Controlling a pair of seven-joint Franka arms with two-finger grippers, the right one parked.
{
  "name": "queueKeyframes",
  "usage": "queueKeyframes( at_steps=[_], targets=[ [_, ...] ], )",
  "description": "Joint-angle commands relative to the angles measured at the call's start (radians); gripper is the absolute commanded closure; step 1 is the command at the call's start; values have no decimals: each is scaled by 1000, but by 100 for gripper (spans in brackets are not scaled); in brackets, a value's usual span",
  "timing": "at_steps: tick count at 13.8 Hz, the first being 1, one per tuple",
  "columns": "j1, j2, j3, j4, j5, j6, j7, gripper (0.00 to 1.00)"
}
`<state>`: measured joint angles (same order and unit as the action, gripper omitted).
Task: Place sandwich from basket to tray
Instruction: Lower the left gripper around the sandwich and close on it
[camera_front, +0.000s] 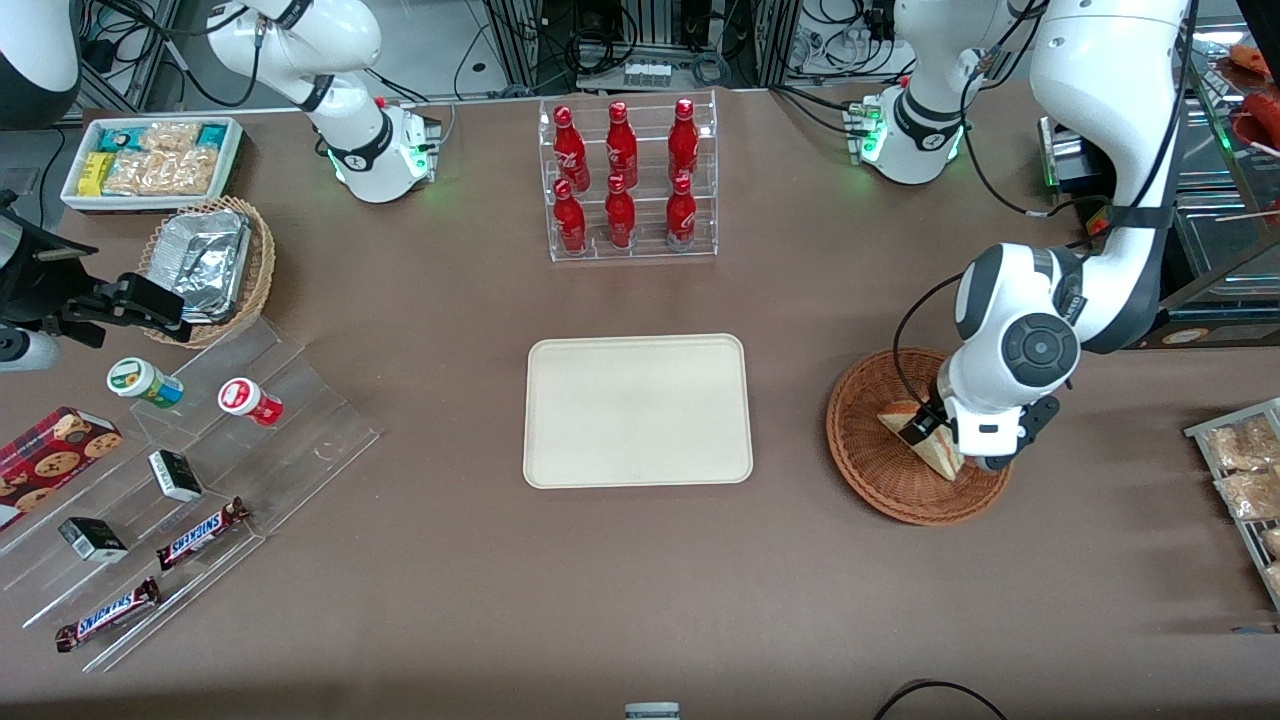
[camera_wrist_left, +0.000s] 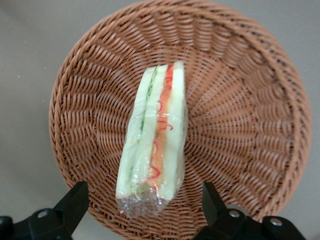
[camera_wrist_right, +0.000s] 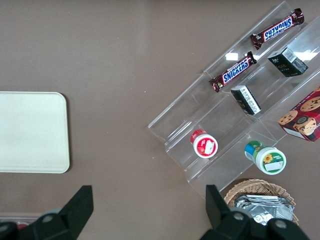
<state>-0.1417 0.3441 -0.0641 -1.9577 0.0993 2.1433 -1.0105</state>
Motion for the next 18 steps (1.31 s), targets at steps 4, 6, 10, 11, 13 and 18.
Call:
queueKeyframes(
  at_steps=[4, 6, 10, 11, 13, 18],
  targets=[
    [-15, -33, 7, -165, 25, 173, -65, 0],
    [-15, -34, 7, -171, 48, 179, -68, 0],
    [-12, -30, 9, -146, 48, 188, -82, 16],
    [-9, -25, 9, -120, 48, 181, -88, 16],
    [-7, -16, 17, -119, 51, 182, -88, 16],
    [-7, -14, 17, -118, 51, 185, -88, 71]
  ],
)
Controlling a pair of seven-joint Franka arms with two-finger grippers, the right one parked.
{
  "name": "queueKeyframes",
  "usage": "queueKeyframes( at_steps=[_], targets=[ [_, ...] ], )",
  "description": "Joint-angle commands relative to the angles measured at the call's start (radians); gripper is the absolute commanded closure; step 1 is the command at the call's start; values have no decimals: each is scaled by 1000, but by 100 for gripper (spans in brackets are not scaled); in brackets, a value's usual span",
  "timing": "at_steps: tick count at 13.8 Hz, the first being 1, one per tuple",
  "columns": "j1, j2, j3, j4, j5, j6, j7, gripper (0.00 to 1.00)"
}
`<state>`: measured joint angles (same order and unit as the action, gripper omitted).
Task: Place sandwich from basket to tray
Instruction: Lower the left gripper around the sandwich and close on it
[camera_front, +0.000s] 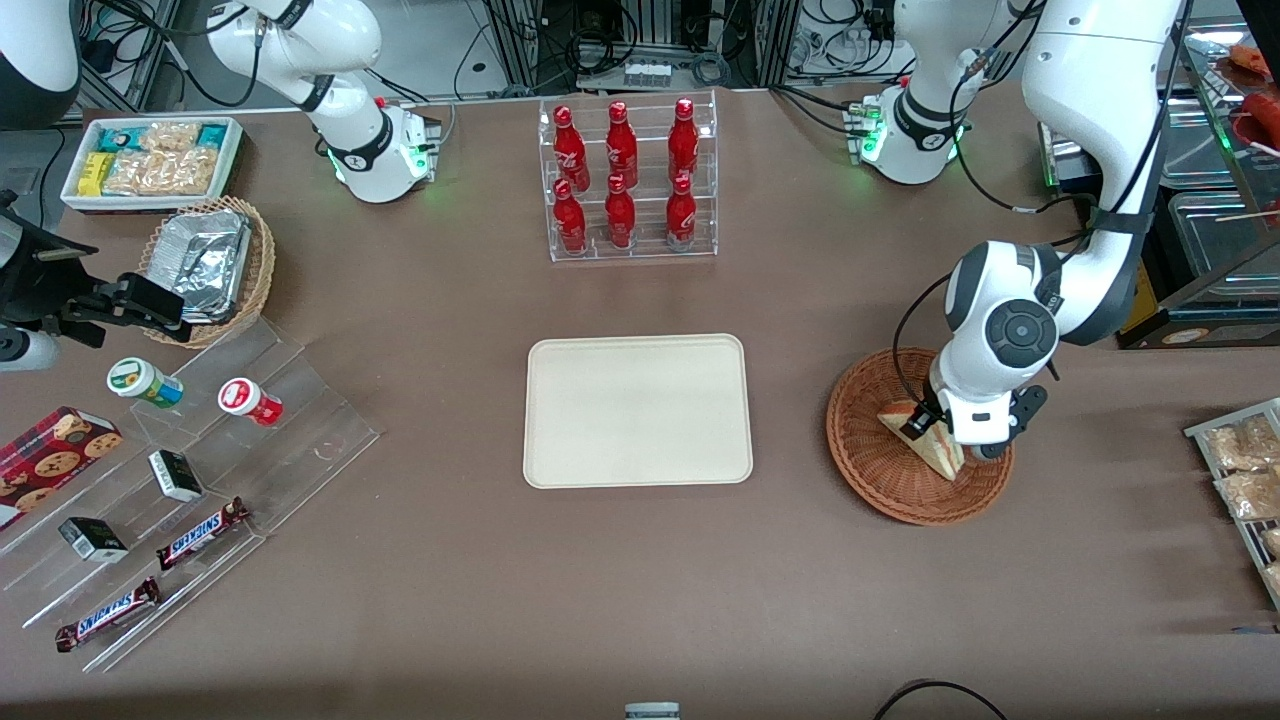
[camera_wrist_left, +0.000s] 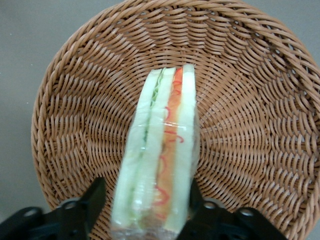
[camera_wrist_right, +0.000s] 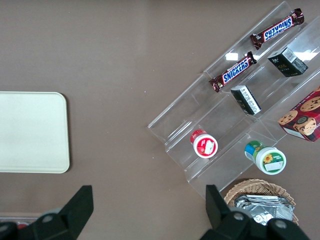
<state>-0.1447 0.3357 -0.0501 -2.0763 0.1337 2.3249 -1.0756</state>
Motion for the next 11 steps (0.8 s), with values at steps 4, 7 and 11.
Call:
queueKeyframes(
  at_steps=[4, 7, 11],
  targets=[
    [-4, -9, 3, 5, 17, -1, -21, 100],
    [-12, -23, 0, 51, 17, -92, -21, 100],
    [-45, -27, -8, 244, 11, -394, -9, 100]
  ],
)
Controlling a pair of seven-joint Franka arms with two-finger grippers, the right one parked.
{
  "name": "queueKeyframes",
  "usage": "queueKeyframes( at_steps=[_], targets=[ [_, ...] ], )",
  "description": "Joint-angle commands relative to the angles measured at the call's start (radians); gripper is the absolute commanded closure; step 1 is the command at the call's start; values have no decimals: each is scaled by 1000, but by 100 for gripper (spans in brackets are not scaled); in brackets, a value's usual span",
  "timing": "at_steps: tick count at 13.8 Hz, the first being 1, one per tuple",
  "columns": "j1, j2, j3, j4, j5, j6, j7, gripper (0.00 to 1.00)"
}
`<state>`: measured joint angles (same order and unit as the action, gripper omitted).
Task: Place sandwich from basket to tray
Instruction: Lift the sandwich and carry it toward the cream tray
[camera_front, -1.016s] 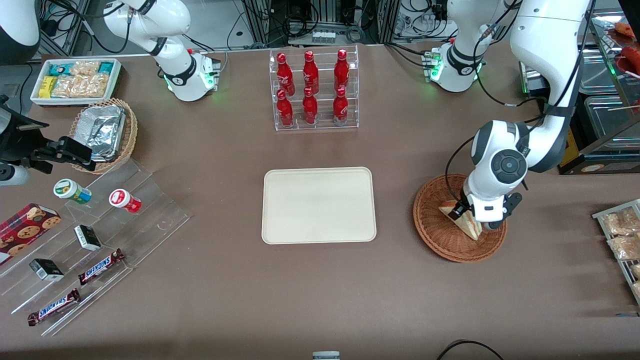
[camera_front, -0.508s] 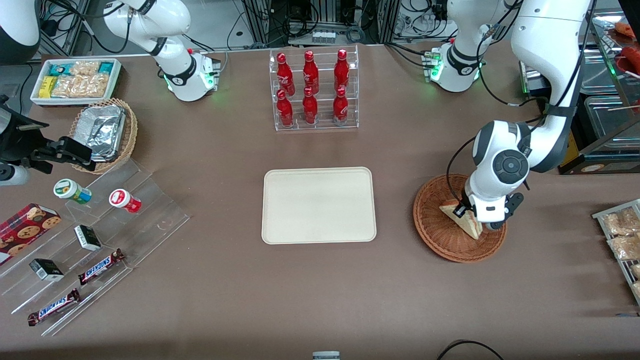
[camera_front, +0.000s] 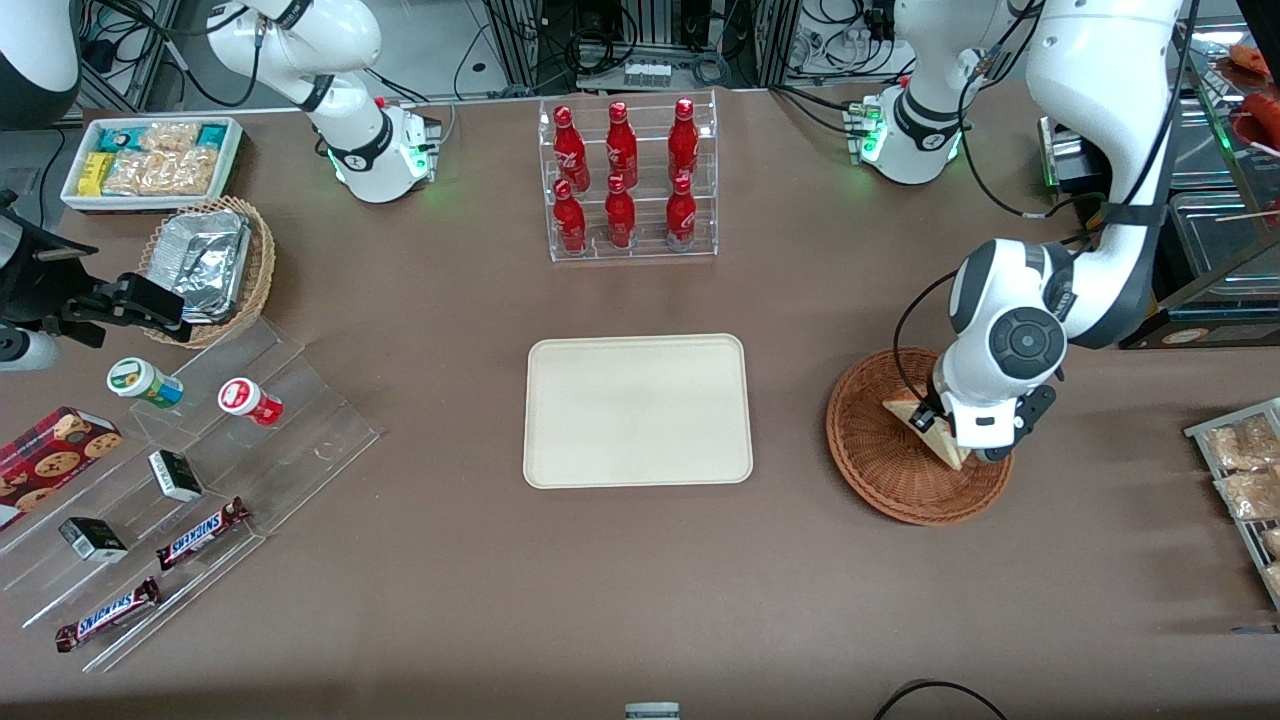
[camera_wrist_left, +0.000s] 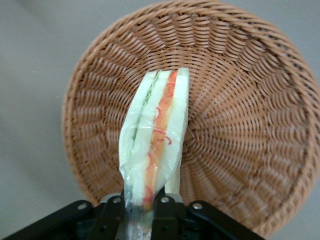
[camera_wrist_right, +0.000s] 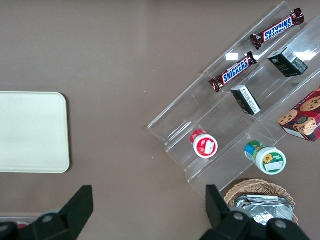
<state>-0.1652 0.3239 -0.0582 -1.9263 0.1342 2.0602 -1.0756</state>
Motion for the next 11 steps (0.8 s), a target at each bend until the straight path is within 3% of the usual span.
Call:
queueKeyframes(
  at_steps=[1, 7, 11],
  targets=[
    [-36, -16, -3, 152, 9, -208, 0, 100],
    [-73, 9, -126, 349, -30, -313, -47, 100],
    [-187, 32, -146, 362, -24, -293, 53, 100]
  ],
)
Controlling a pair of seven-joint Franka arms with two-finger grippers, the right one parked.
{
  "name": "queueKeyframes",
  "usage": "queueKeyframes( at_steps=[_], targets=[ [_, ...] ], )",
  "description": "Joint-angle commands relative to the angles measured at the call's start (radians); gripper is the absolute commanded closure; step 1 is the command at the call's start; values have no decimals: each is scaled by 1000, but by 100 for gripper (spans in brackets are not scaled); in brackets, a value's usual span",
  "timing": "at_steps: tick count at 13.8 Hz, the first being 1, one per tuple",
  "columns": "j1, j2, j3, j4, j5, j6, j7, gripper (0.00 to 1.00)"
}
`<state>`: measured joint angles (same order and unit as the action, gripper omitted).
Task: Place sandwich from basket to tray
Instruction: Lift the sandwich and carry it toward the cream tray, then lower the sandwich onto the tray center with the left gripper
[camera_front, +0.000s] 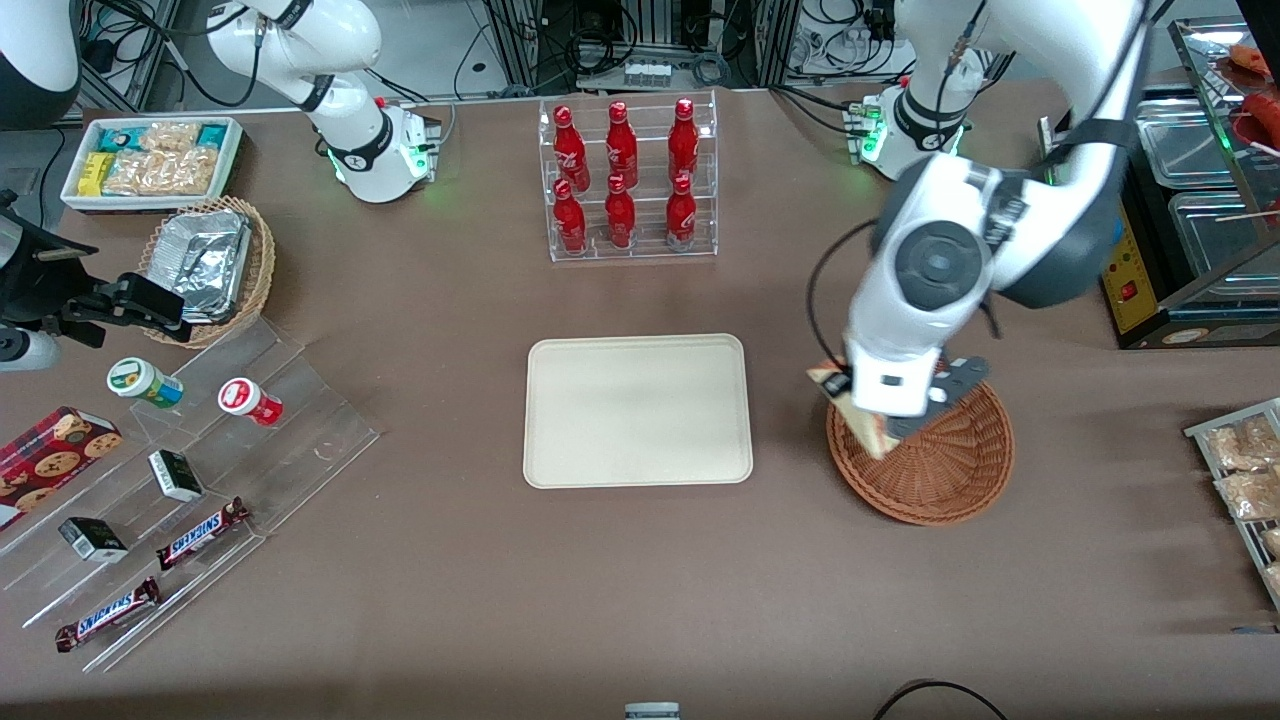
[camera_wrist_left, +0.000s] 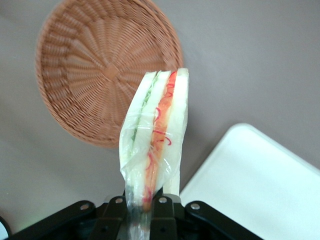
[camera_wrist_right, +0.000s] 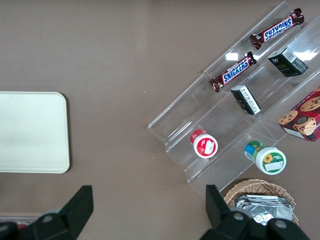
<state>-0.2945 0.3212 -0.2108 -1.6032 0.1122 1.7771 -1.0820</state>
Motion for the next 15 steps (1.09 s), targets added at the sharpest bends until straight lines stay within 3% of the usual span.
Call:
queueKeyframes(
  at_steps=[1, 7, 11, 15],
  targets=[
    [-101, 63, 7, 45, -2, 8, 86, 100],
    [-253, 284, 8, 212, 3, 114, 80, 100],
    [-313, 361, 11, 238, 4, 223, 80, 100],
    [-356, 427, 13, 244, 70, 246, 45, 100]
  ],
)
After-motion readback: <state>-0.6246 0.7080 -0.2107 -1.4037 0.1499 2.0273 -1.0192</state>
